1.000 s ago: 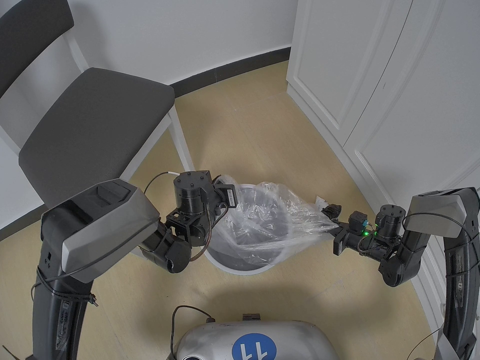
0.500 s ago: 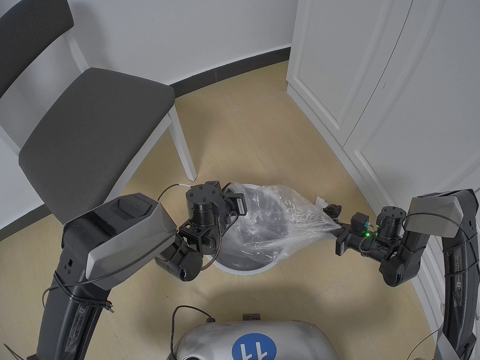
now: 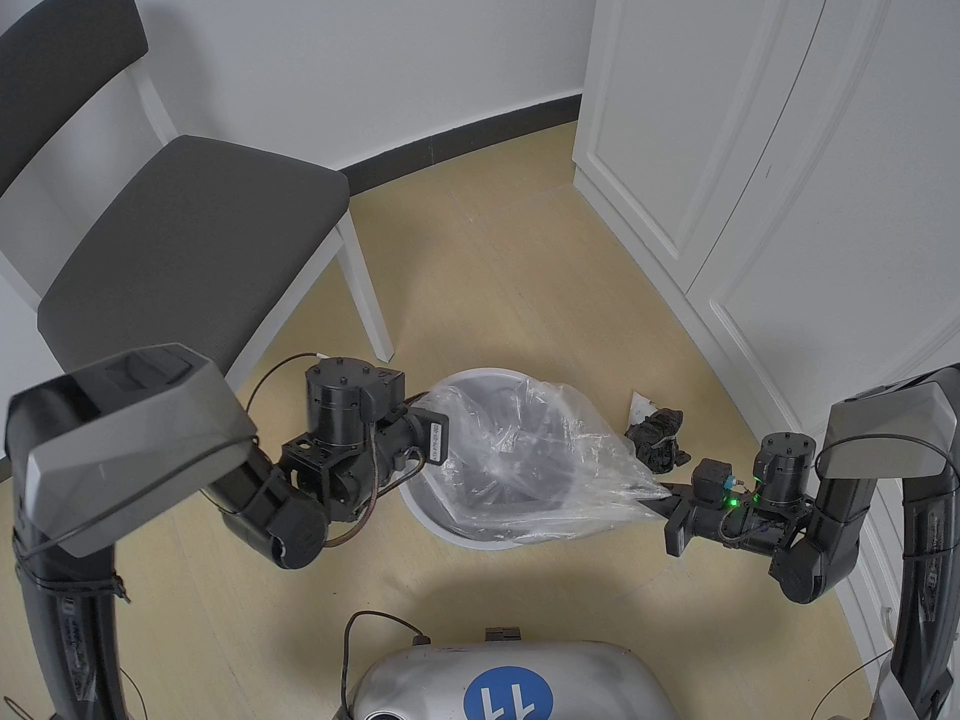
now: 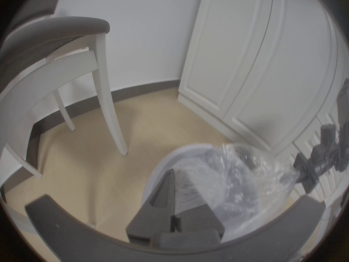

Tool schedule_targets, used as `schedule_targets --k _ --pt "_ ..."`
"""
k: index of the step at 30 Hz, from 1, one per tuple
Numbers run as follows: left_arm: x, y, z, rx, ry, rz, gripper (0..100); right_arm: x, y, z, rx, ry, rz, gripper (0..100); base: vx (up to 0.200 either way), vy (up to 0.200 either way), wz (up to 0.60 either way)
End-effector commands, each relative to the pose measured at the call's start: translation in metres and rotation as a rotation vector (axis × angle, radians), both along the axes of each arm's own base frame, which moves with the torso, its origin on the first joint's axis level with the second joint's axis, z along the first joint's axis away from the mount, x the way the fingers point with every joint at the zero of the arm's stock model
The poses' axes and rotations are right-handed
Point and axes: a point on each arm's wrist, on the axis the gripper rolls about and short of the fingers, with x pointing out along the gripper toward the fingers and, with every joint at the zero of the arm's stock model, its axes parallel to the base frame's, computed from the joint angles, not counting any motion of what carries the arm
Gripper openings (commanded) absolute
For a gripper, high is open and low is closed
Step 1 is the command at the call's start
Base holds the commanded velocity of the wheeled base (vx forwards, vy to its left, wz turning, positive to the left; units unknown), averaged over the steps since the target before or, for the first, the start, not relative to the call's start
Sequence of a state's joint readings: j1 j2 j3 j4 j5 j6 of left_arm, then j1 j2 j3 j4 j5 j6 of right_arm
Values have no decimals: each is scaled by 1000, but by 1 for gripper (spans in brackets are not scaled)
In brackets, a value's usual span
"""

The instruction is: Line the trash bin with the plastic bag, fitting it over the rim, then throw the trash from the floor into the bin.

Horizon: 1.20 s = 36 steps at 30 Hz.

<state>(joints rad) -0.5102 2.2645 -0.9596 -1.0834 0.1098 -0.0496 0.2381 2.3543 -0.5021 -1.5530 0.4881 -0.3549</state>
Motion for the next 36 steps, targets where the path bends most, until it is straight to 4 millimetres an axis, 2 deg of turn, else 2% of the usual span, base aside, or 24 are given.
schedule_targets --k 1,5,8,13,18,21,26,36 --pt "-28 24 40 59 36 -14 0 -30 9 20 -34 -36 76 0 0 0 0" --pt "-37 29 47 94 101 -14 0 -45 5 25 -83 -58 103 0 0 0 0" --pt "-36 35 47 118 136 -2 0 -50 3 24 -117 -71 116 0 0 0 0" --pt "-17 58 33 207 186 49 0 -51 2 14 -159 -57 123 0 0 0 0" --pt "4 66 13 219 222 86 0 -48 -6 2 -203 -47 106 0 0 0 0" --pt "7 67 9 223 232 91 0 -47 -10 -4 -227 -45 102 0 0 0 0" --pt "10 73 7 241 277 102 0 -47 -11 -12 -238 -21 104 0 0 0 0" --pt "5 82 7 280 357 93 0 -55 -10 -13 -242 3 119 0 0 0 0"
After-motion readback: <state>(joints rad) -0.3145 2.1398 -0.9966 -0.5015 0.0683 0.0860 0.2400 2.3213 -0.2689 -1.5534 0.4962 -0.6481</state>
